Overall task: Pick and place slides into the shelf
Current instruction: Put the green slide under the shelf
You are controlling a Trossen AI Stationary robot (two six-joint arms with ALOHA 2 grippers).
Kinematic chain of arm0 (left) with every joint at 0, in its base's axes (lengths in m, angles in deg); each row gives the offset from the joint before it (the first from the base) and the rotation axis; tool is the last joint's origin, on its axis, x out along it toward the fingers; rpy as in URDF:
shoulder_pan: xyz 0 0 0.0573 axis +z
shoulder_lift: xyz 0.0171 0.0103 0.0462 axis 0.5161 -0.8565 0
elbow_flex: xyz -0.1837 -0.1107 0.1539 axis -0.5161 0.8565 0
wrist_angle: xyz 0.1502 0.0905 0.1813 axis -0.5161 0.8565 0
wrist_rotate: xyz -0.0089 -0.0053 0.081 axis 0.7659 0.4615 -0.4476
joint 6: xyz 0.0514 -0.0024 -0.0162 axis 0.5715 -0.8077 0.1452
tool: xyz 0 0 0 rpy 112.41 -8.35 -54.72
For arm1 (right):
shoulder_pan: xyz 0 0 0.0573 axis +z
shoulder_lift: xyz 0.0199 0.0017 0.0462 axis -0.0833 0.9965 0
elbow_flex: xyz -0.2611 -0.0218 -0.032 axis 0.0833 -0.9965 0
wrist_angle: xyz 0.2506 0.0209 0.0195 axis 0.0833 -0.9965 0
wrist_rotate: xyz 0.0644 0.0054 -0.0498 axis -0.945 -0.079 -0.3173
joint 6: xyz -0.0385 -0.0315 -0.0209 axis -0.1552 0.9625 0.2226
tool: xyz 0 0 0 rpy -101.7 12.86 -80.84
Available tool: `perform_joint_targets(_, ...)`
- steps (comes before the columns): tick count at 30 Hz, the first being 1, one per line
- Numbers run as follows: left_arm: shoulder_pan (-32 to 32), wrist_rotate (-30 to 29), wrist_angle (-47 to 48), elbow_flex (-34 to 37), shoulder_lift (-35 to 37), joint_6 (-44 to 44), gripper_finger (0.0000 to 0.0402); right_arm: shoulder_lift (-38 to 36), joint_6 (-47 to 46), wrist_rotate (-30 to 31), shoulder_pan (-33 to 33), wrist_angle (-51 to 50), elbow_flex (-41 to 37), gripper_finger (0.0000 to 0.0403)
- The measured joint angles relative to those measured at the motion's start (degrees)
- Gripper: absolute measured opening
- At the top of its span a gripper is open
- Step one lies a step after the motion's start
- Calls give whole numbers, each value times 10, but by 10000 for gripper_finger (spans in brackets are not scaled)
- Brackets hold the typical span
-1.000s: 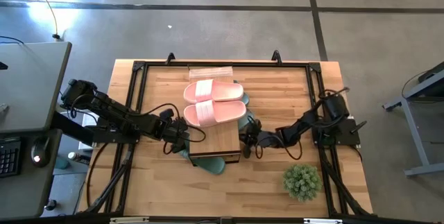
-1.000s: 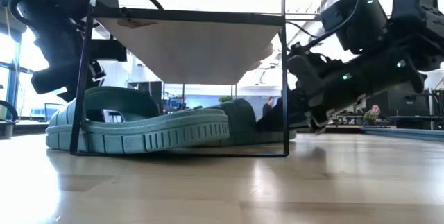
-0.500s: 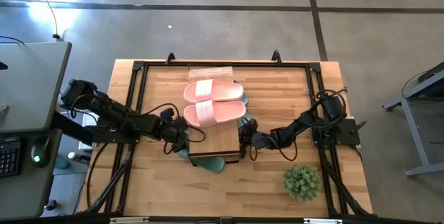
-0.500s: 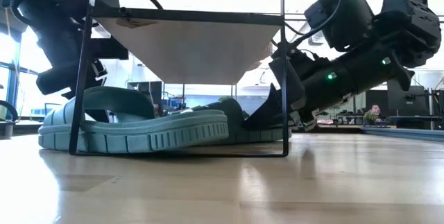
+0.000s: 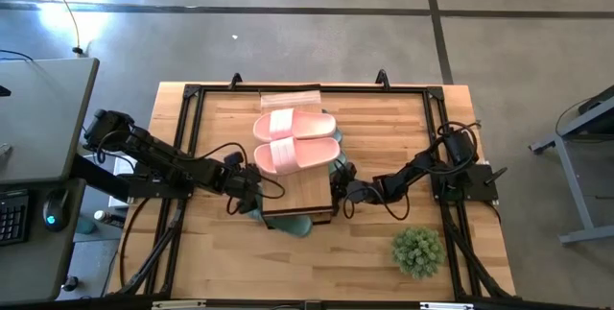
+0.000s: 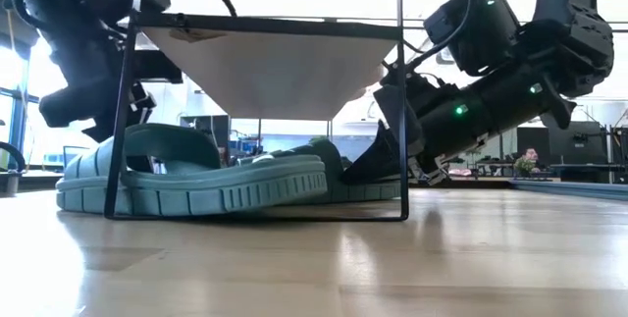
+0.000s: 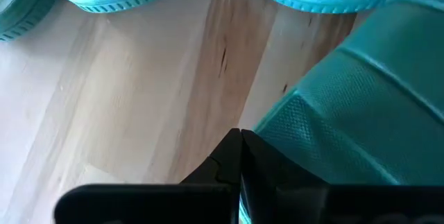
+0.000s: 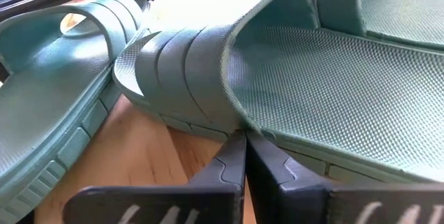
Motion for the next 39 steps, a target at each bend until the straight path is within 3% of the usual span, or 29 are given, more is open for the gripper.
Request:
perform_joint_targets(6, -1, 1, 22, -2, 42, 13, 0, 0, -2, 1, 0, -1, 0, 0)
perform_joint_targets(9, -1, 28, 58, -2, 82, 17, 0, 0, -14, 1, 0, -2, 0, 0)
perform_joint_targets(12, -1, 84, 81, -2, 132, 24, 0, 0, -16, 1, 0, -3, 0, 0)
perform_joint_targets(15, 0, 178, 70, -2, 189, 20, 0, 0, -16, 1, 0, -4, 0, 0)
perform_joint_targets(18, 0, 254, 54, -2, 242, -34, 1, 0, -15, 2, 0, -4, 0, 0)
perform_joint_targets(25, 1, 256, 51, 31, 291, -119, 5, 0, -16, 0, 0, -6, 0, 0)
perform_joint_targets(31, 1, 312, -46, 103, 292, -166, 73, 0, -16, 0, 0, -5, 0, 0)
perform_joint_targets(35, 1, 301, -118, 137, 292, -177, 135, 0, -16, 0, 0, -5, 0, 0)
perform_joint_targets(39, 1, 272, -129, 154, 291, -200, 184, 0, -18, -1, 0, -5, 0, 0)
